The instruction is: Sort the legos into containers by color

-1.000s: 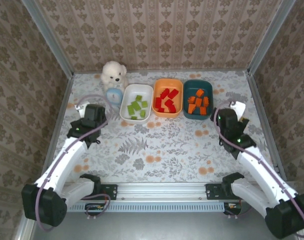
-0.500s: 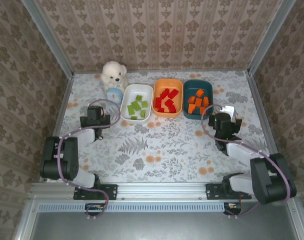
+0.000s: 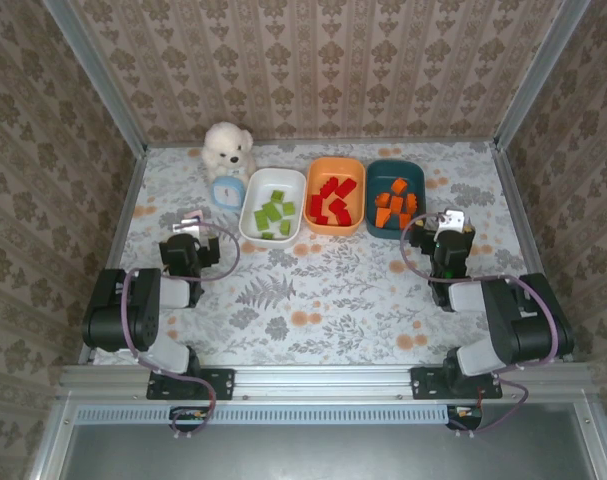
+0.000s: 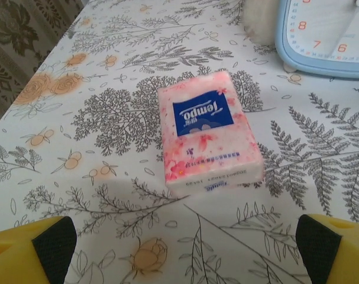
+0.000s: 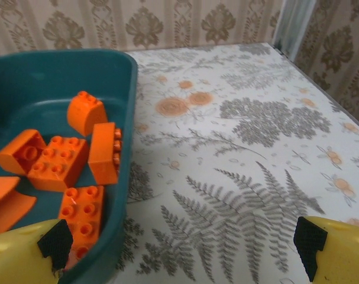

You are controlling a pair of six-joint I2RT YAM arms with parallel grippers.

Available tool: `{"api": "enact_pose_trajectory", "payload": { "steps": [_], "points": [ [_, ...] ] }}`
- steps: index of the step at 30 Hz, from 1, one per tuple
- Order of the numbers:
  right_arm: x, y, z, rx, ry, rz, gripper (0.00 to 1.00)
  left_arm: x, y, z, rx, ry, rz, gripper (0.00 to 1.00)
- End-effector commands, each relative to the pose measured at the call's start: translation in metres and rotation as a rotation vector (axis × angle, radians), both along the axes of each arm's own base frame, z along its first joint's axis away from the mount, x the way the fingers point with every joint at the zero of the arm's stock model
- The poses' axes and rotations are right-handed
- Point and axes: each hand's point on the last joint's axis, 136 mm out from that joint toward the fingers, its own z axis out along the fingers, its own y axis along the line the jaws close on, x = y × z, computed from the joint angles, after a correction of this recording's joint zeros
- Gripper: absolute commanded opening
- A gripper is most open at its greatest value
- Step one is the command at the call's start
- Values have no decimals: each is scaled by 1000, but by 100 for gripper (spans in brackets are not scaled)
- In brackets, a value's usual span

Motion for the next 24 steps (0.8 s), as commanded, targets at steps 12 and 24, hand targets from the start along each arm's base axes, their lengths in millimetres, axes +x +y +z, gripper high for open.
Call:
{"api": "enact_pose_trajectory", "payload": {
  "steps": [12, 24],
  "points": [
    [16, 3, 4, 2, 10, 21, 100, 20, 2, 37, -19, -138, 2, 100],
    [17, 4, 4, 6, 12, 27, 100, 21, 2, 38, -18, -139, 2, 100]
  ]
}}
